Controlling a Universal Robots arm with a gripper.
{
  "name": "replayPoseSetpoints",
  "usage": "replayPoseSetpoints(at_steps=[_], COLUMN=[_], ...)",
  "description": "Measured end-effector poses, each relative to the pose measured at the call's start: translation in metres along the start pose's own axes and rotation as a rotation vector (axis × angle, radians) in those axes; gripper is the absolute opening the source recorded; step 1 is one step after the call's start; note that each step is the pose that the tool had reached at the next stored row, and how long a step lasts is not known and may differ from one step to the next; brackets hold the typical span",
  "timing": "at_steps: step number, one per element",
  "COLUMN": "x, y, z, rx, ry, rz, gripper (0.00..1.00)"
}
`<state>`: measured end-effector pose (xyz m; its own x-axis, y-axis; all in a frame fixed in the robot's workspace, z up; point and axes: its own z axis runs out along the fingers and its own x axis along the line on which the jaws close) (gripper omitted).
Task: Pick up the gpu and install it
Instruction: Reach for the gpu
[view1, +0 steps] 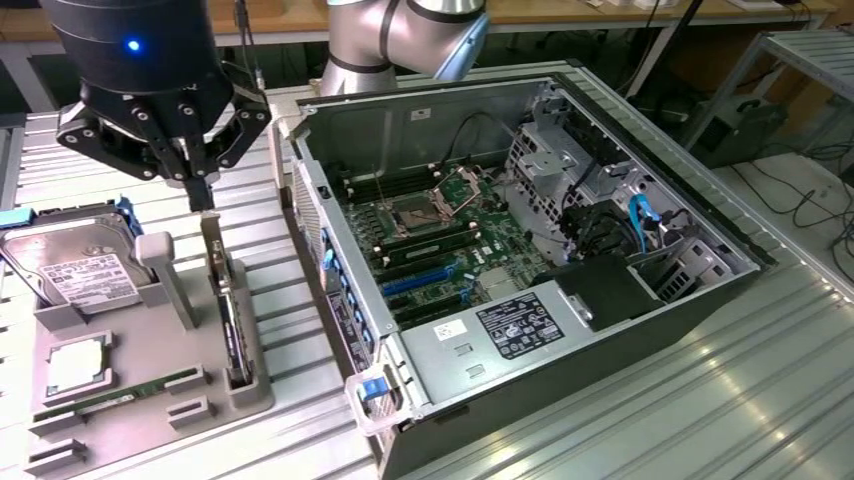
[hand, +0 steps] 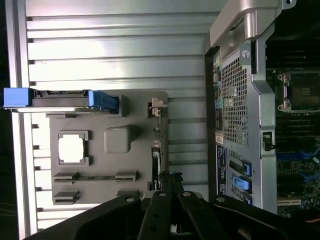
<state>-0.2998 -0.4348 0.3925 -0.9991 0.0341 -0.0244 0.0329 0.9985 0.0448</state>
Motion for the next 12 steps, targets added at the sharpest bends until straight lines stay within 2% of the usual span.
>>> replayPoseSetpoints(at_steps=[9,12], x=[0.021,0.022], y=[-0.0046,-0.0048], z=[-0.0007,-0.0007], rx=[-0.0003,-0.0004], ry=[0.0005,0.0005], rz=[-0.011,-0.012], gripper=[0.11,0.11])
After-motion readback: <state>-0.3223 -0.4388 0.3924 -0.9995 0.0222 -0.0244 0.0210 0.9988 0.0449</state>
